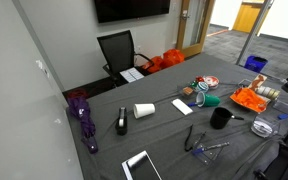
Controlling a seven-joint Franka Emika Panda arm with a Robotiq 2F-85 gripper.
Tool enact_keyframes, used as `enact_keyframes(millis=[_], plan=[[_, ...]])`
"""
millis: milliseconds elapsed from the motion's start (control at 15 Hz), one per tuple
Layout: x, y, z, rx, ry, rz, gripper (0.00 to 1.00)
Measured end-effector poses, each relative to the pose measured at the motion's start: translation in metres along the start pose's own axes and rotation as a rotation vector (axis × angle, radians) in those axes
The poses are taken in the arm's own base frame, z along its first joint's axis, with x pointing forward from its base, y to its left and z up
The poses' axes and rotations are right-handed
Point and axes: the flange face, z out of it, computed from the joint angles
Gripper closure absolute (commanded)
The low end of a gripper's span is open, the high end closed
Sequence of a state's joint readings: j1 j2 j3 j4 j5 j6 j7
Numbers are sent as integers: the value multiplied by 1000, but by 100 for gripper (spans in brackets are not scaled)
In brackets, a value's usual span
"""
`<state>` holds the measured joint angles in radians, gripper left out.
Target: Pu the white paper cup upside down
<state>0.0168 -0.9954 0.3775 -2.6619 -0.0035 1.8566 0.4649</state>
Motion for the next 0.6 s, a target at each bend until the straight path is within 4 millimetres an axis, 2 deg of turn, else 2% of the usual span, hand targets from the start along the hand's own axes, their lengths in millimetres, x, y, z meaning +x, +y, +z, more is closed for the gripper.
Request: enact_keyframes(millis=[600], plan=[[0, -1, 1, -1, -2, 10, 0]])
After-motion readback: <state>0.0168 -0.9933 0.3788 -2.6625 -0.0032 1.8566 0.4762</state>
